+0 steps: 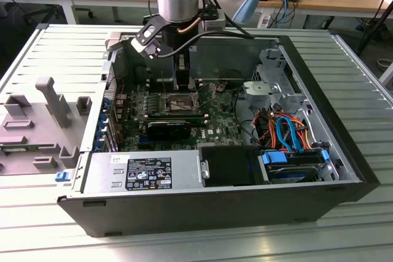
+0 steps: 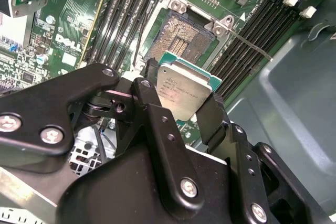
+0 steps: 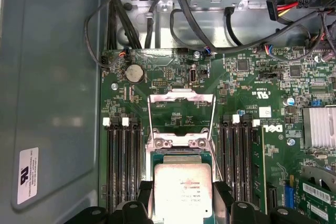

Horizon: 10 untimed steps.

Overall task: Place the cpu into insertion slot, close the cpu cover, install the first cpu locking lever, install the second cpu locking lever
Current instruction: 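Place the cpu into insertion slot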

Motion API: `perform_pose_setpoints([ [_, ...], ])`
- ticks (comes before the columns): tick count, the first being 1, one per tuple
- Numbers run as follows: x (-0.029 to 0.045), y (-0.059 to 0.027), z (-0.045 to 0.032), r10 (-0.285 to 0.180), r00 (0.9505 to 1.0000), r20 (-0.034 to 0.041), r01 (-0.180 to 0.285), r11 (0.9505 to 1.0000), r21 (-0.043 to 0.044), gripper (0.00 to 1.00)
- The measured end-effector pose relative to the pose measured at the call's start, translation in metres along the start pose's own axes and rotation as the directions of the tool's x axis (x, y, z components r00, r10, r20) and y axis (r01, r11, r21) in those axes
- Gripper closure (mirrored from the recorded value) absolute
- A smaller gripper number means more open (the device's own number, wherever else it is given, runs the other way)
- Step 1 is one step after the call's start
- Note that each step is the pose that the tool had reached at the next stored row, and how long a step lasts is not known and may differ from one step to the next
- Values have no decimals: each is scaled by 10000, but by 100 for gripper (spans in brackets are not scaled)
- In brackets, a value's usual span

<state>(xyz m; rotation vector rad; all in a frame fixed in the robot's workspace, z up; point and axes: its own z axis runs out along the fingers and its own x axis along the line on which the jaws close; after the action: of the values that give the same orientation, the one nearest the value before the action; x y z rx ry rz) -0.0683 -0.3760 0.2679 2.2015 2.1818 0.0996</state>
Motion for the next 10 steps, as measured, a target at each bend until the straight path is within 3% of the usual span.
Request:
perform_pose_setpoints([
  [10,0,-18,10,0,10000,0,0,10000,0,46],
])
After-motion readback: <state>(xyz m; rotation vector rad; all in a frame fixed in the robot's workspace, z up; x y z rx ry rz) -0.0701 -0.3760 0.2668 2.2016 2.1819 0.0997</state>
